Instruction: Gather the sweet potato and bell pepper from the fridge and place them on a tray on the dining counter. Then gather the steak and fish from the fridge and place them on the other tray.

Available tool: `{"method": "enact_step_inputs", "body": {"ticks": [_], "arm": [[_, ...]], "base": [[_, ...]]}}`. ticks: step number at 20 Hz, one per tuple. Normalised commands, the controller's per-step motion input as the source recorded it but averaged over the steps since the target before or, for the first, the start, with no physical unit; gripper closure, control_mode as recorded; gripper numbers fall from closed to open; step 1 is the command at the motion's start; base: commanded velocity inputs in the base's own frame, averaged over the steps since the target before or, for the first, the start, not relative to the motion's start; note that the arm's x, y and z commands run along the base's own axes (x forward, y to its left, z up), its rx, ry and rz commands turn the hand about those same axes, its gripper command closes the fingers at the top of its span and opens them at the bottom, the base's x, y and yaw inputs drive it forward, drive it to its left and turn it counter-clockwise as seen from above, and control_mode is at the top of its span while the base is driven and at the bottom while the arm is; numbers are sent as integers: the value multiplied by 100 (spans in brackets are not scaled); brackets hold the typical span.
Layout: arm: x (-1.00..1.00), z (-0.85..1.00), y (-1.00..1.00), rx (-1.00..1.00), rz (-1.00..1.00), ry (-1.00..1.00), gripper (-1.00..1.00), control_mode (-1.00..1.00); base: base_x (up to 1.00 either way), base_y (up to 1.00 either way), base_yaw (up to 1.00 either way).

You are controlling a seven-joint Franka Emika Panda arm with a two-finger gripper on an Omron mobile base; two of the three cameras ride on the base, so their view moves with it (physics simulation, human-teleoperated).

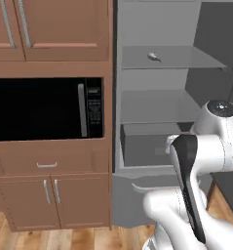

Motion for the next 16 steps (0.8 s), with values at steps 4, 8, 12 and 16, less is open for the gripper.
{"method": "enact_step_inputs", "body": {"ticks": [4,8,12,16], "arm": [[0,0,0,0,0,0,-100,100],[0,0,0,0,0,0,-100,100],[0,0,0,0,0,0,-100,100],[0,0,0,0,0,0,-100,100]], "base": [[74,-13,-25],[75,0,-23],[89,0,-18],[94,0,-12]]}}
